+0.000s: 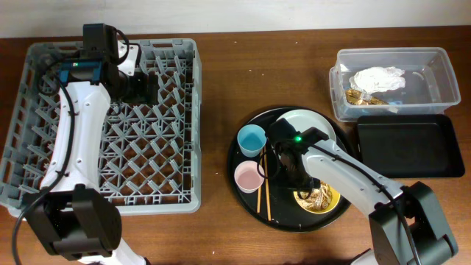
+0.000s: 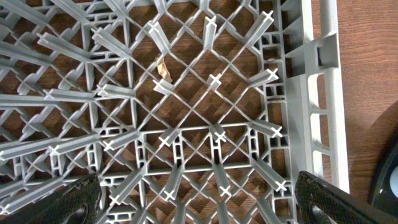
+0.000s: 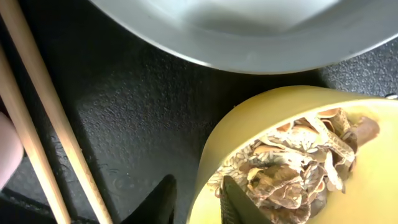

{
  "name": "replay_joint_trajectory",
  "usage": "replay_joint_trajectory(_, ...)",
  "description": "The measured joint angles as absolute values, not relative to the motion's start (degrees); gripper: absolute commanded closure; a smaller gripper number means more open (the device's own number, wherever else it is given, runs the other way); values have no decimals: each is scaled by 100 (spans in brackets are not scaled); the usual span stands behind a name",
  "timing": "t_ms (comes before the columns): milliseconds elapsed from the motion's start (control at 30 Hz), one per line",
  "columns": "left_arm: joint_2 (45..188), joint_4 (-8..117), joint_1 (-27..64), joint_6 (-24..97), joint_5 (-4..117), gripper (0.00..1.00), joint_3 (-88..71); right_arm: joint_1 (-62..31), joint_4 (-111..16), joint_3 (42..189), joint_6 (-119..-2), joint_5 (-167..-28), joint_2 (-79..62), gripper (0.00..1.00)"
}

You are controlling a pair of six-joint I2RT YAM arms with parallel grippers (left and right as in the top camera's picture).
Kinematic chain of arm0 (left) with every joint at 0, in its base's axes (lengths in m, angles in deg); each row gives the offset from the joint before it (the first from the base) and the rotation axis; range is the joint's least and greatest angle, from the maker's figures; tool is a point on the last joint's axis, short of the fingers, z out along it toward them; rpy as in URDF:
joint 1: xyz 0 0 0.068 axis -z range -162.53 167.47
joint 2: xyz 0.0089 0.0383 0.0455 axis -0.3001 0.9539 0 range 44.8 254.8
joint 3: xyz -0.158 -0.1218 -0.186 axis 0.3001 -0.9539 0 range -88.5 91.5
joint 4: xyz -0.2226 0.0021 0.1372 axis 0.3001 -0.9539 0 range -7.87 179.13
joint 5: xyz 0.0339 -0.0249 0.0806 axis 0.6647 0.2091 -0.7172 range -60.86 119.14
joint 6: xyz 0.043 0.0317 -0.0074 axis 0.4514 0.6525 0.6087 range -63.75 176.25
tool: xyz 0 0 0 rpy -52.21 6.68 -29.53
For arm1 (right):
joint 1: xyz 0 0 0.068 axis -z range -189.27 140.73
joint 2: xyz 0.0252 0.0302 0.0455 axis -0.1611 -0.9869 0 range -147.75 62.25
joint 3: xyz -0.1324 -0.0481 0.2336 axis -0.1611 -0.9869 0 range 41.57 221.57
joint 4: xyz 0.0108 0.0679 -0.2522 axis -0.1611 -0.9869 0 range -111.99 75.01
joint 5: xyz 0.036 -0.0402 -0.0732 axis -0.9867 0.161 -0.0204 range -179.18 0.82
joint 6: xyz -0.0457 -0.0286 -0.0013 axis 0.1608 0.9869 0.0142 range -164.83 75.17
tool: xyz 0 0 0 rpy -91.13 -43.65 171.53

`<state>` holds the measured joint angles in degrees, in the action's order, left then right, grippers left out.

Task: Sort waste into correct bins and load items into the dishwasher rack
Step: 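Grasp the yellow bowl with the right gripper and tip shells onto black tray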

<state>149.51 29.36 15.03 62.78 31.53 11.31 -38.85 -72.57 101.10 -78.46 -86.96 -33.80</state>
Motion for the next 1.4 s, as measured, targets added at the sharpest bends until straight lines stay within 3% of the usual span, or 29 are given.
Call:
replay_joint_trajectory(33,14951,2936,1503,6278,3153,1,1131,-3885,-7257,10110,-7813,-8701,-3380,83)
replay_joint_trajectory(67,14951,2936,1503,6278,3153,1,1131,-3883,-7259,10066,-7750,-8686,-3387,94)
replay_joint_trajectory(100,14951,2934,1503,6278,3153,1,1131,-3885,-7255,9998,-7686,-8683,-3413,96)
replay_joint_trajectory(300,14951,2936,1503,6278,3153,0,1131,-3890,-7517,9990,-7566,-8725,-3435,96)
replay_joint_trajectory(400,14951,2936,1503,6278,3153,1,1131,-3863,-8392,11144,-7343,-8832,-3472,96)
replay_joint_trajectory(467,14951,2940,1503,6278,3153,1,1134,-3300,-9128,12534,-6875,-8747,-3411,96)
replay_joint_trajectory(600,14951,2934,1503,6278,3155,1,1134,-1127,-9034,13200,-5695,-9077,-3406,96)
replay_joint_trajectory(733,14951,2931,1503,6278,3155,0,1134,600,-8582,13211,-4268,-10535,-3406,96)
replay_joint_trajectory(767,14951,2936,1503,6278,3158,1,1134,1428,-8459,13211,-3551,-11378,-3406,96)
replay_joint_trajectory(900,14951,2934,1503,6278,3155,1,1134,2779,-7915,12844,-2572,-13365,-3621,96)
replay_joint_trajectory(1167,14951,2934,1503,6278,3155,1,1134,4068,-7603,11887,-1551,-16722,-4709,96)
replay_joint_trajectory(1400,14951,2934,1503,6278,3155,1,1134,4337,-7568,11756,-1485,-17527,-4755,96)
